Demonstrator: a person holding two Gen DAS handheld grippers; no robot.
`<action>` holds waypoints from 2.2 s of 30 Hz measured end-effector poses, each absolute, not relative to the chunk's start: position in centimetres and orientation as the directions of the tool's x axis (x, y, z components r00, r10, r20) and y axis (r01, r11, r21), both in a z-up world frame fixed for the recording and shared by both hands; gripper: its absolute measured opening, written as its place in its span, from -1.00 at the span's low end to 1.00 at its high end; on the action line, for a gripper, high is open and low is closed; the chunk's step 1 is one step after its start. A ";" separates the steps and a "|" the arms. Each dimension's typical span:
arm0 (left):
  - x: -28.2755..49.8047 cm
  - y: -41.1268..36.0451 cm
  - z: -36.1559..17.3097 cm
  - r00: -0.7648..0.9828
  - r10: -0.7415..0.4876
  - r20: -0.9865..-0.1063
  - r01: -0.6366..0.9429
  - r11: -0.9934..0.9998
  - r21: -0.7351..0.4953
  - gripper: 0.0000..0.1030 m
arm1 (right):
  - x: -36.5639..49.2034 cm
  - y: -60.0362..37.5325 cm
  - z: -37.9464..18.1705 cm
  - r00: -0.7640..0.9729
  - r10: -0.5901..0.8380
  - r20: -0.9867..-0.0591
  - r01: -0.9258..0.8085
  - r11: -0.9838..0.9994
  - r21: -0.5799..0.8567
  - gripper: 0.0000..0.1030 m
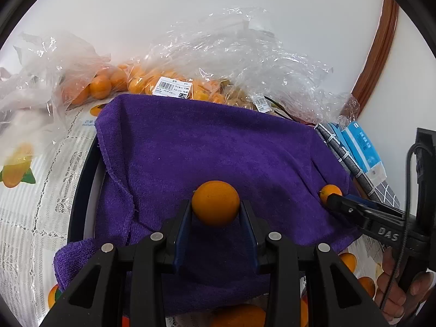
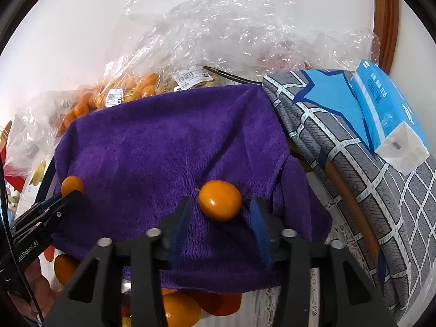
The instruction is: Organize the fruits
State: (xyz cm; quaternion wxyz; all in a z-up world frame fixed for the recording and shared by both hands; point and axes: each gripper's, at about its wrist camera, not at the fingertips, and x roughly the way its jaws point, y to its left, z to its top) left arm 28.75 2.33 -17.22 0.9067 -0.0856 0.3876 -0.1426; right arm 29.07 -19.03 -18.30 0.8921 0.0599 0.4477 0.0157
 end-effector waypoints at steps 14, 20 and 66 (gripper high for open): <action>27.3 2.5 -15.6 0.728 -0.339 -0.596 0.223 0.939 -0.261 -0.05 | 28.1 -19.2 -16.1 0.658 0.019 -0.753 0.058 0.995 0.076 0.81; 26.9 2.3 -15.1 0.745 -0.342 -0.572 0.243 0.939 -0.245 -0.05 | 27.9 -20.4 -15.8 0.697 0.103 -0.709 0.031 0.984 0.173 0.80; 26.9 3.2 -14.9 0.702 -0.421 -0.574 0.262 0.903 -0.340 0.06 | 16.4 -19.4 -20.0 0.611 0.110 -0.784 -0.084 0.994 0.074 -0.18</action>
